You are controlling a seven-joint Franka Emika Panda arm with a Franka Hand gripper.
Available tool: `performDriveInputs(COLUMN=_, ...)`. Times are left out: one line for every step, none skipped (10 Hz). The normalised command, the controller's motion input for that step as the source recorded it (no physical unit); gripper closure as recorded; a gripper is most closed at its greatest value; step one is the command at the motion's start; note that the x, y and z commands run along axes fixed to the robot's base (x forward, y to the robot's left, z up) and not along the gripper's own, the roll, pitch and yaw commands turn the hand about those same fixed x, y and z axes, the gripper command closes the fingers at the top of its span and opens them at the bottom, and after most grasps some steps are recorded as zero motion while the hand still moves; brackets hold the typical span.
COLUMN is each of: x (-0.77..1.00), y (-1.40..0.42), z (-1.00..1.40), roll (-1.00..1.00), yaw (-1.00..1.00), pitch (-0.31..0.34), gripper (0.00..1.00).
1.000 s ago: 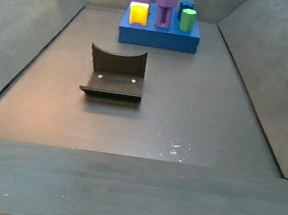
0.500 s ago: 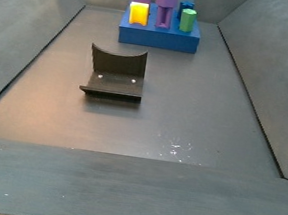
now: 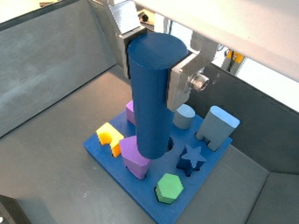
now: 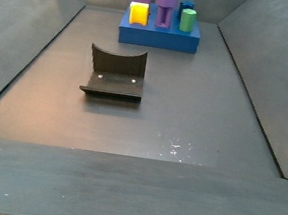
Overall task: Pick up the round object. Move up. Move to above the board. Insert the round object.
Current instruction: Insert the round object.
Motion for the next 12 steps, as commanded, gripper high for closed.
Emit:
performDriveInputs(x=0.00, y=-0.50, z=-0.08, roll=0.06, yaw=0.18, pitch=0.000, gripper=1.00)
performDriveInputs(x=0.00, y=-0.67, z=-0.05, roll=0.09, yaw=0.12, pitch=0.000, gripper=1.00)
performDriveInputs(x=0.00, y=-0.75, z=-0.05, roll=0.09, yaw=0.09, pitch=-0.011, gripper=1.00)
performDriveInputs(x=0.04, y=-0.63, z=-0.20, roll=0.04, yaw=0.09, pitch=-0.011, gripper=1.00)
performDriveInputs(x=0.16, y=-0.54, z=-0.29, roll=0.00, yaw=0.09, pitch=-0.023, gripper=1.00)
performDriveInputs(x=0.50, y=-0.38, z=-0.37, roll=0.01, yaw=0.06, pitch=0.000, gripper=1.00)
performDriveInputs(x=0.81, y=-0.18, z=-0.33, roll=0.05, yaw=0.00, pitch=0.040, gripper=1.00)
performDriveInputs(x=0.94, y=0.00, z=-0.32, roll=0.06, yaw=0.00, pitch=0.094, gripper=1.00)
performDriveInputs(x=0.89, y=0.00, z=-0.31, roll=0.17, yaw=0.00, pitch=0.154, gripper=1.00)
performDriveInputs(x=0.68, y=0.00, z=-0.34, roll=0.23, yaw=0.04, pitch=0.123, gripper=1.00)
performDriveInputs(x=0.56, y=-0.05, z=-0.46, roll=0.24, yaw=0.07, pitch=0.059, gripper=1.00)
performDriveInputs(x=0.48, y=-0.11, z=-0.55, roll=0.23, yaw=0.03, pitch=0.000, gripper=1.00)
